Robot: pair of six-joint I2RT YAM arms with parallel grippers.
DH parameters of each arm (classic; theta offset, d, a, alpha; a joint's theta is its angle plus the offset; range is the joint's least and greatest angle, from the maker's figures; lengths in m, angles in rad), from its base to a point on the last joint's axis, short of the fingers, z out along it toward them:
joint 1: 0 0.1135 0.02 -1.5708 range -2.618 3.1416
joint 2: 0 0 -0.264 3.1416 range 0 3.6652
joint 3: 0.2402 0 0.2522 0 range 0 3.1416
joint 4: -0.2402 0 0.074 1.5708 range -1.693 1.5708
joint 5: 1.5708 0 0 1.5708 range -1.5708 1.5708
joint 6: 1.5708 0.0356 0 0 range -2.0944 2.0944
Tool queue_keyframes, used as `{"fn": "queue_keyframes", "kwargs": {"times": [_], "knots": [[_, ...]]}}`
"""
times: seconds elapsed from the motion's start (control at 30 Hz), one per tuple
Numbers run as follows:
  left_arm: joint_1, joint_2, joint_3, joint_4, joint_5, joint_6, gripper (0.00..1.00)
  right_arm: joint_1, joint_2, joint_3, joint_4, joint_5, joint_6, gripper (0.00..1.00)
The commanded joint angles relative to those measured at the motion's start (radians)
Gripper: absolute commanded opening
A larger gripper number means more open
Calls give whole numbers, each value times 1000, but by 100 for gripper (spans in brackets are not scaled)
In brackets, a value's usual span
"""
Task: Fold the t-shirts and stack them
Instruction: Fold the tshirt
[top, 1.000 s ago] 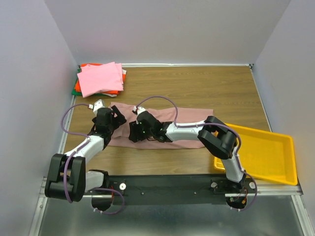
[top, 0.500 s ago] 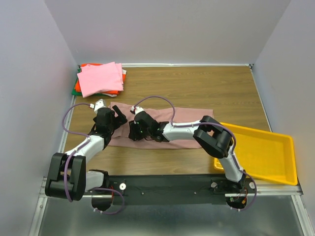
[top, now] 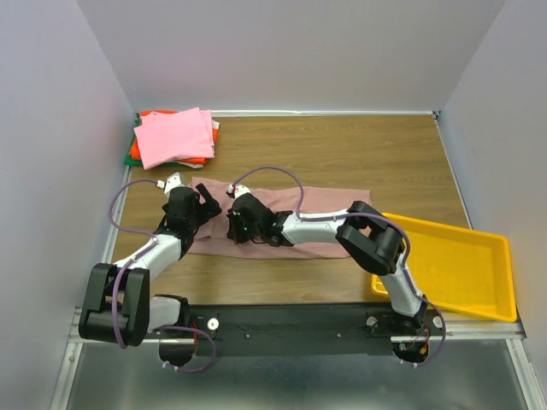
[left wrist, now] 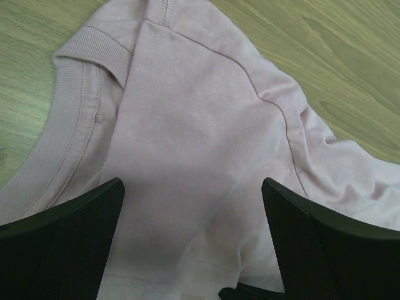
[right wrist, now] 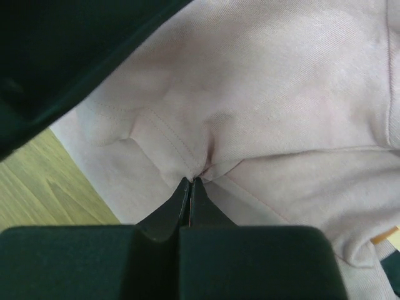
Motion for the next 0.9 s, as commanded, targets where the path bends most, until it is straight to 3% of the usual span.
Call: {"fn": "queue_keyframes", "kwargs": {"times": [0.0, 0.4, 0.8, 0.87], "knots": [[6, 17, 16, 9, 4, 16, 98, 9, -76, -14, -40, 41, -16, 0], [6, 51, 40, -19, -18, 14, 98, 10, -123, -60, -110, -8, 21, 0], [6, 50, 46, -33, -35, 14, 98, 10, -169, -105, -161, 46, 23, 0], [6, 47, 55, -44, -54, 23, 98, 12, -171, -103, -166, 35, 21, 8]]}}
